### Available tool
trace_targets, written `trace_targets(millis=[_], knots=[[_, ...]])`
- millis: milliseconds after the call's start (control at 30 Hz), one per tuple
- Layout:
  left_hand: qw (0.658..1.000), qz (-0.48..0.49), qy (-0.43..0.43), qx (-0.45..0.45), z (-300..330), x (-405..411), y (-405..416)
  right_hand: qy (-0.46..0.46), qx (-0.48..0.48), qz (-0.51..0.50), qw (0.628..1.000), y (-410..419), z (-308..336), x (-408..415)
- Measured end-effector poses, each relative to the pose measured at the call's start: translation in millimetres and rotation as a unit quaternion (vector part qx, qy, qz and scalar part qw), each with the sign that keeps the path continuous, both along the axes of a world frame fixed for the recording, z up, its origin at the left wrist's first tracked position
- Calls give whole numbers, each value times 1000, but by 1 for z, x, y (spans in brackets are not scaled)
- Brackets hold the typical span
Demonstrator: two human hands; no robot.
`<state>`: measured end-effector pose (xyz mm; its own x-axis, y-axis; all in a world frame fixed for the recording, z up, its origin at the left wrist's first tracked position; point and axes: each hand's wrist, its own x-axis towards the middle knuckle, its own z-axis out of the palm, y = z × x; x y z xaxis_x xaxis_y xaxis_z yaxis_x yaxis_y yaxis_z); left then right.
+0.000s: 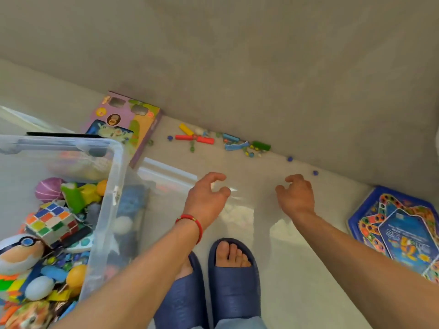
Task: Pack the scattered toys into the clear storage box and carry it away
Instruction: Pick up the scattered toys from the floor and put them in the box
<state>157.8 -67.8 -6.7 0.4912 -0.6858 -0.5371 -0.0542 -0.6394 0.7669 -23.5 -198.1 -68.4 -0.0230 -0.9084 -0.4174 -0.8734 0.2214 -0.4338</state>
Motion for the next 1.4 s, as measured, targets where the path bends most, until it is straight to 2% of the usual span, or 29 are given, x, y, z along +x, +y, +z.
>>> trace_targets(millis=[67, 167, 233, 333, 533, 700, 767, 833, 867, 900, 933, 967, 1000, 1033, 1133, 1200, 1267, 1333, 1400], knots=[[979, -152, -132, 29, -33, 2, -13, 46, -78, -59, 994, -18, -15, -19], [902, -313, -283, 95, -74, 3, -29, 66, -136, -99, 984, -46, -32, -53], [871, -353, -316, 129, -93, 1, -33, 42, -171, -52, 983, -60, -47, -70], [844, -388, -331, 164, -112, -1, -33, 52, -205, 39, 977, -71, -61, -79], [837, -396, -328, 185, -113, -4, -39, -28, -227, 81, 970, -75, -58, -33], [844, -387, -331, 170, -112, -6, -37, 21, -201, 102, 974, -78, -58, -7], [876, -324, -336, 126, -106, -8, -41, -16, -183, 94, 978, -73, -48, 4], [950, -139, -279, 19, -92, -13, -48, -125, -144, 110, 975, -54, -29, 22], [984, -9, -177, -27, -82, -17, -53, -187, -103, 131, 968, -40, -17, 33], [992, 115, -10, -46, -71, -21, -59, -237, -56, 161, 957, -24, -7, 43], [960, 209, 179, -47, -62, -24, -64, -257, -22, 203, 945, -9, 2, 50], [904, 263, 334, -44, -56, -25, -66, -247, -18, 250, 936, 4, 6, 55], [853, 292, 429, -45, -55, -23, -65, -226, -43, 282, 932, 10, 8, 58], [821, 315, 474, -44, -56, -19, -62, -202, -90, 287, 932, 9, 6, 61], [787, 378, 487, -21, -64, -6, -54, -78, -233, 231, 941, -25, -11, 65], [789, 378, 484, -13, -66, -1, -50, 53, -260, 233, 936, -50, -26, 67], [793, 369, 485, -6, -69, 0, -48, 149, -264, 267, 915, -59, -41, 67], [792, 368, 486, -2, -71, 0, -46, 182, -263, 288, 903, -61, -48, 64], [790, 370, 490, -4, -73, 0, -44, 166, -272, 282, 905, -61, -52, 61]])
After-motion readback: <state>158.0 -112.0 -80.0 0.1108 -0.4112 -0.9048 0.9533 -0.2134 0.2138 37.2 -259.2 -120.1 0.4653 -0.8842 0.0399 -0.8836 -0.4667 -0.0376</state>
